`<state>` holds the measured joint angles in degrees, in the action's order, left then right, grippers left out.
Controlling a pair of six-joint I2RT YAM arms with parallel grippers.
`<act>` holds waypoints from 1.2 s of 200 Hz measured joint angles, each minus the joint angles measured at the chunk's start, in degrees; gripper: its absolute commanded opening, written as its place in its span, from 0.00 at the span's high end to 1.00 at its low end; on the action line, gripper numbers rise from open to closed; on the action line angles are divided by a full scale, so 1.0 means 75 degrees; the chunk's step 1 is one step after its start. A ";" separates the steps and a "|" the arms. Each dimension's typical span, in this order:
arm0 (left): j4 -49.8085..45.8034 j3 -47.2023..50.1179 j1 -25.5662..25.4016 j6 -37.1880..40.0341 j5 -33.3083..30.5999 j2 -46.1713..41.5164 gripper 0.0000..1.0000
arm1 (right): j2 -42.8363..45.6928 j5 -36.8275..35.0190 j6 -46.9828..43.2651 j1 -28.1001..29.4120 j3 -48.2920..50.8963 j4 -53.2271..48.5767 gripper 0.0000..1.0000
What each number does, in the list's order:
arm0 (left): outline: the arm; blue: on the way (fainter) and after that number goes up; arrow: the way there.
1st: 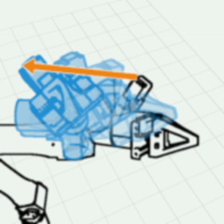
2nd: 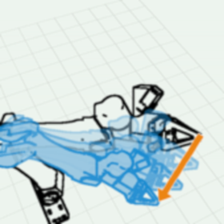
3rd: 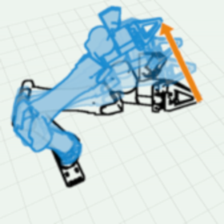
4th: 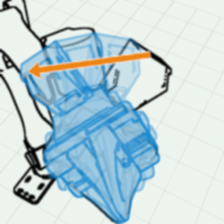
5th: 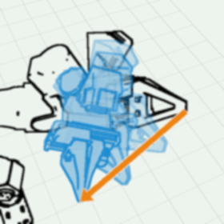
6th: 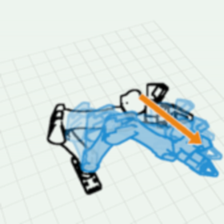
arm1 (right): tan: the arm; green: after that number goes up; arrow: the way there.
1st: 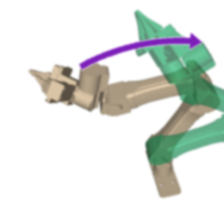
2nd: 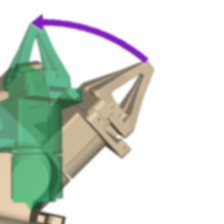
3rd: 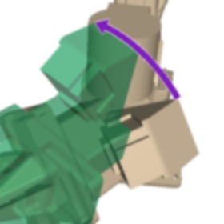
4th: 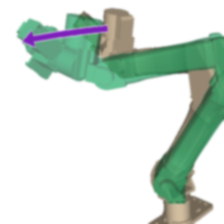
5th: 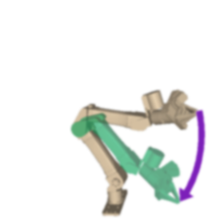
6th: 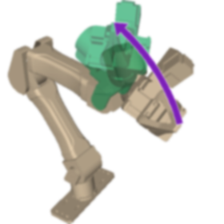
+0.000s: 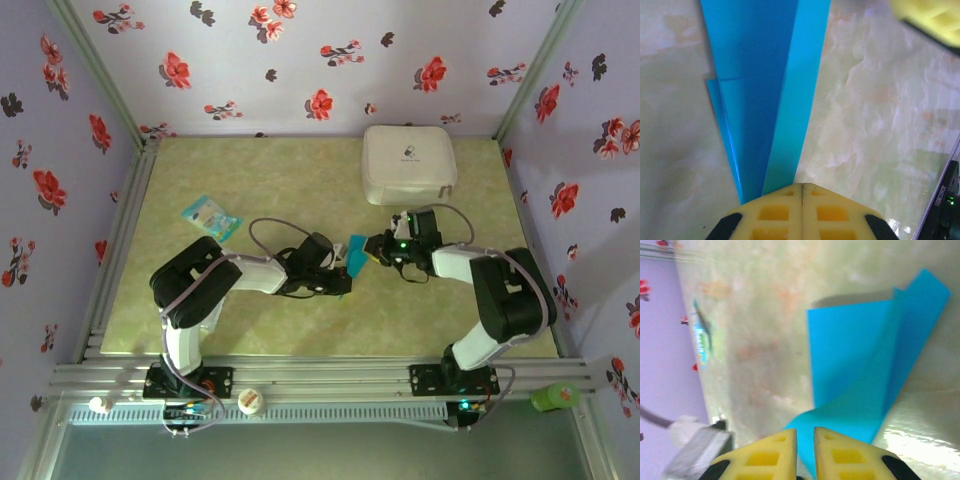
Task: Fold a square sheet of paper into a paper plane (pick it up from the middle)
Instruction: Fold the wing for the fifth time at the center of the table.
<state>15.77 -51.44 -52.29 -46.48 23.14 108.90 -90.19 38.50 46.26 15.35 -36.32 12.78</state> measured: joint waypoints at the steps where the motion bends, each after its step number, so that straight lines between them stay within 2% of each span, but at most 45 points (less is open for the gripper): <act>1: 0.0003 0.0003 0.0000 0.0000 0.0000 0.0000 1.00 | 0.0035 0.0000 -0.0006 0.0000 0.0003 -0.0006 0.88; 34: 0.0291 0.0143 0.0052 -0.0172 0.0064 -0.0003 1.00 | 0.0254 0.0035 -0.0172 0.0052 0.0309 0.0047 0.96; 58: 0.0589 0.0286 0.0108 -0.0323 0.0149 -0.0003 1.00 | 0.0178 0.0073 -0.0353 0.0271 0.0490 -0.0122 0.98; 120: 0.0697 0.0332 0.0125 -0.0405 0.0198 -0.0003 1.00 | -0.0434 0.0189 -0.0766 0.0874 0.0236 -0.0213 0.99; 190: 0.0816 0.0399 0.0131 -0.0420 0.0201 -0.0003 1.00 | -0.1169 0.0070 -0.0810 0.0828 -0.0137 -0.0085 0.98; 240: 0.0962 0.0490 0.0131 -0.0417 0.0195 -0.0017 1.00 | -0.1381 0.0423 -0.0507 0.0650 -0.0140 0.0166 0.97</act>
<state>22.98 -47.77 -51.31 -49.60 24.60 108.77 -100.55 41.67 42.46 20.23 -37.36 14.02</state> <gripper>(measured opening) 0.055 0.047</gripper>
